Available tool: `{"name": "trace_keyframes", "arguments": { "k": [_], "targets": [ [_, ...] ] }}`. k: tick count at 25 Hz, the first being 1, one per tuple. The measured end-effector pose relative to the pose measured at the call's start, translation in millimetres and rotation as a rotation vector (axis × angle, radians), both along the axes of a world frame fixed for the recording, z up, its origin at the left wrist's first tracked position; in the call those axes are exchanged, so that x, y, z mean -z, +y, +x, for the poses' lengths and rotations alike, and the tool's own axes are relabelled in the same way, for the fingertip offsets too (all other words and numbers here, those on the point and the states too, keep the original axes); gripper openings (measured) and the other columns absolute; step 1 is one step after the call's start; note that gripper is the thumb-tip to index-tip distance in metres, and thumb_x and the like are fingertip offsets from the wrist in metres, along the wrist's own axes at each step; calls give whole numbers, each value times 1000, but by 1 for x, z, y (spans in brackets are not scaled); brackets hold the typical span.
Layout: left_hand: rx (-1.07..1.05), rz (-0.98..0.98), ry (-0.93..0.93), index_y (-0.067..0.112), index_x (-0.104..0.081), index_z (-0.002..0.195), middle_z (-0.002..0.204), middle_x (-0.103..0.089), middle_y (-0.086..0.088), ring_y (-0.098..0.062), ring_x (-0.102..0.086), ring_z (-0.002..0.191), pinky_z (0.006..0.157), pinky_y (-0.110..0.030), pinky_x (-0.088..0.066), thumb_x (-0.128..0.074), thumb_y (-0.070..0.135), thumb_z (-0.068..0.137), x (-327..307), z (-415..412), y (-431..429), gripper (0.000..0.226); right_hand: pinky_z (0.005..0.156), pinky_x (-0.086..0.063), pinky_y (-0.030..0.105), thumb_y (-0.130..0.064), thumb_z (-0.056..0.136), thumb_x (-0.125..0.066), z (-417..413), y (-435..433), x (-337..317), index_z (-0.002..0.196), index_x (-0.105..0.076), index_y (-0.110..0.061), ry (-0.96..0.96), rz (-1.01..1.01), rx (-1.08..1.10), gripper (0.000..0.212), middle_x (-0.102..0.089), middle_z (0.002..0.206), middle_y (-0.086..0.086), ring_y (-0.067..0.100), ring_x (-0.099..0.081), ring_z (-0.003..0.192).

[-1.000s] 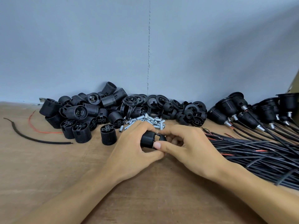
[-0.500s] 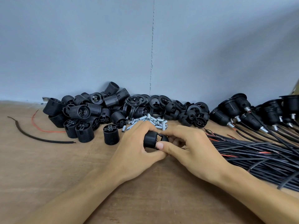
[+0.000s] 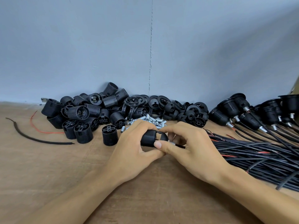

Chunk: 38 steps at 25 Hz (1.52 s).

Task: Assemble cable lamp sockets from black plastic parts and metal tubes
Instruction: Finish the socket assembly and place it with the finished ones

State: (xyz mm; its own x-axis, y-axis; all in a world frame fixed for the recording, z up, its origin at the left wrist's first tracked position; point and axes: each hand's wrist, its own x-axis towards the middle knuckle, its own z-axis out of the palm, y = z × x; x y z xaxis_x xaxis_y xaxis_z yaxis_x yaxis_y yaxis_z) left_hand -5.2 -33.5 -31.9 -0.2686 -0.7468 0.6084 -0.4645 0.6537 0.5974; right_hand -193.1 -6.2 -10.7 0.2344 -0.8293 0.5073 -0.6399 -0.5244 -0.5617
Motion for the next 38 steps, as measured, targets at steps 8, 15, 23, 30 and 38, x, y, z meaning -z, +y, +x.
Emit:
{"name": "trace_keyframes", "arguments": {
  "k": [8, 15, 23, 30, 38],
  "targets": [
    [38, 64, -110, 34, -59, 111, 108, -53, 20, -6, -55, 106, 86, -15, -41, -70, 39, 76, 1, 2, 0, 37, 79, -53, 22, -50, 80, -78, -8, -5, 4, 113, -66, -39, -2, 127, -1, 36, -68, 88, -13, 5, -66, 79],
    [111, 276, -115, 40, -51, 116, 111, -53, 22, 0, -51, 106, 86, -15, -41, -56, 31, 77, 3, 4, -1, 41, 76, -46, 12, -50, 78, -79, -10, -7, 8, 114, -68, -36, 65, 72, 27, 40, -68, 96, -18, -2, -62, 89],
    [141, 332, -102, 37, -52, 118, 116, -52, 22, 4, -47, 114, 92, -15, -37, -53, 47, 78, 0, 4, 0, 42, 76, -48, 17, -55, 80, -74, -9, -6, 11, 113, -66, -39, 132, 12, 8, 38, -66, 95, -18, 0, -60, 91],
    [-45, 313, -13, 42, -56, 100, 103, -60, 20, 8, -56, 97, 75, -10, -42, -60, 77, 63, -1, -11, 7, 51, 73, -52, 29, -23, 82, -72, -3, -3, 14, 111, -67, -32, 139, -4, 18, 31, -65, 91, -14, 6, -60, 88],
    [-101, 405, 113, 37, -59, 87, 87, -65, 12, 5, -58, 76, 62, -8, -39, -80, 45, 77, -1, -19, 6, 24, 78, -49, 29, -33, 81, -73, 2, 0, 14, 107, -67, -27, 127, -21, 31, 28, -66, 94, -13, 6, -60, 89]
  ]
}}
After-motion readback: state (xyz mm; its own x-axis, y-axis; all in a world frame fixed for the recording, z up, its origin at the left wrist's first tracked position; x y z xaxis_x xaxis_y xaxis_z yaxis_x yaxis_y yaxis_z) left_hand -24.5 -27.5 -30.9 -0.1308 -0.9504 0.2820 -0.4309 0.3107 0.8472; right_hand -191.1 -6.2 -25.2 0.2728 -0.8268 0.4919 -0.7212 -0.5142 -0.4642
